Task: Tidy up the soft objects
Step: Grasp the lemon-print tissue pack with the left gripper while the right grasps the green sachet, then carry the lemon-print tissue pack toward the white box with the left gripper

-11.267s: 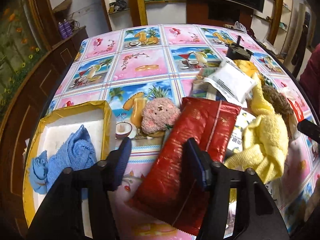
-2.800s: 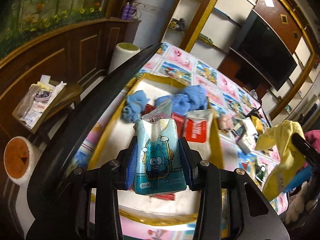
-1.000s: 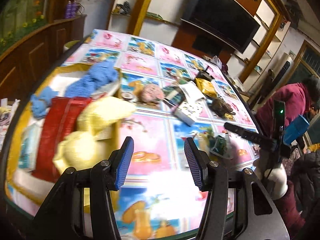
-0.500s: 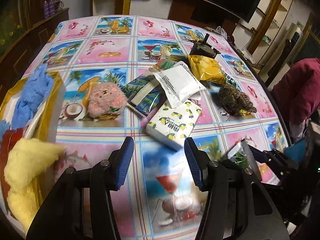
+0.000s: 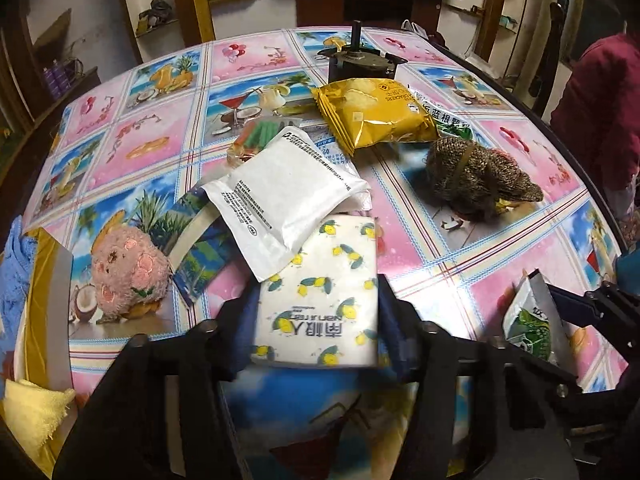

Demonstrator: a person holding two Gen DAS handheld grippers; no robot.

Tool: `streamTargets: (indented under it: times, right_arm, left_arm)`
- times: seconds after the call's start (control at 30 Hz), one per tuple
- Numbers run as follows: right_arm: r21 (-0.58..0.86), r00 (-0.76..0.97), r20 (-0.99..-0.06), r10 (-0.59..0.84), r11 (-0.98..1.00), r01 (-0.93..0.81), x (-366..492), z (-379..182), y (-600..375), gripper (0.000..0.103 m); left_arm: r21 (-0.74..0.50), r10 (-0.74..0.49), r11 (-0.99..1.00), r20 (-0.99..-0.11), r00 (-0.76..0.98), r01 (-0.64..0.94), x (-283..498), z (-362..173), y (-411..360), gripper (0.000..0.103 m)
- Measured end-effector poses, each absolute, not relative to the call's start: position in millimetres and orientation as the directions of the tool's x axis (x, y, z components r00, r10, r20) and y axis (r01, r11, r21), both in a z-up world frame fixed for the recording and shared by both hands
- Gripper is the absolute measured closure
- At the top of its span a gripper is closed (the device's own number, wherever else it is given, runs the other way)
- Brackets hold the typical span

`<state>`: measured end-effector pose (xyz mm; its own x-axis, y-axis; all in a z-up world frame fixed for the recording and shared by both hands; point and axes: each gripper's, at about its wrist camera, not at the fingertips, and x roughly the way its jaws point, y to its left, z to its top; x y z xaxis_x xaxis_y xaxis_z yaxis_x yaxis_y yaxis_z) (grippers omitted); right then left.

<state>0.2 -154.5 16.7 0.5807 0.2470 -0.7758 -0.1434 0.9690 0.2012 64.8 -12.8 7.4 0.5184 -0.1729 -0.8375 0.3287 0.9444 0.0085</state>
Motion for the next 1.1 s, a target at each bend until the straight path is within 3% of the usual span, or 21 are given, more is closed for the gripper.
streamTargets:
  times: [0.3,0.5,0.63,0.87,1.1]
  right_arm:
    - [0.178,0.591,-0.774,0.230,0.973,-0.146,0,16,-153,0.047]
    - [0.288,0.573,-0.728,0.376,0.927,-0.242,-4,21,-148,0.050]
    - [0.253,0.620,-0.683,0.387,0.921,-0.296,-15,32,-138,0.050]
    - [0.216,0.629,-0.681,0.375,0.924,-0.317,-18,40,-118,0.051]
    - [0.320,0.562,-0.630,0.536,0.839,-0.441,-24,76,-71,0.051]
  left_arm:
    - [-0.132,-0.249,0.959,-0.811,0.529,0.249,12,32,37,0.051]
    - [-0.210,-0.325,0.944,-0.732,0.599,0.255,-47,69,70,0.051]
    - [-0.250,-0.344,0.939,-0.692,0.635,0.236,-74,84,106,0.051]
    - [-0.236,-0.243,0.965,-0.660,0.711,0.111,-105,104,190,0.051]
    - [-0.222,-0.135,0.975,-0.660,0.739,-0.020,-94,110,260,0.051]
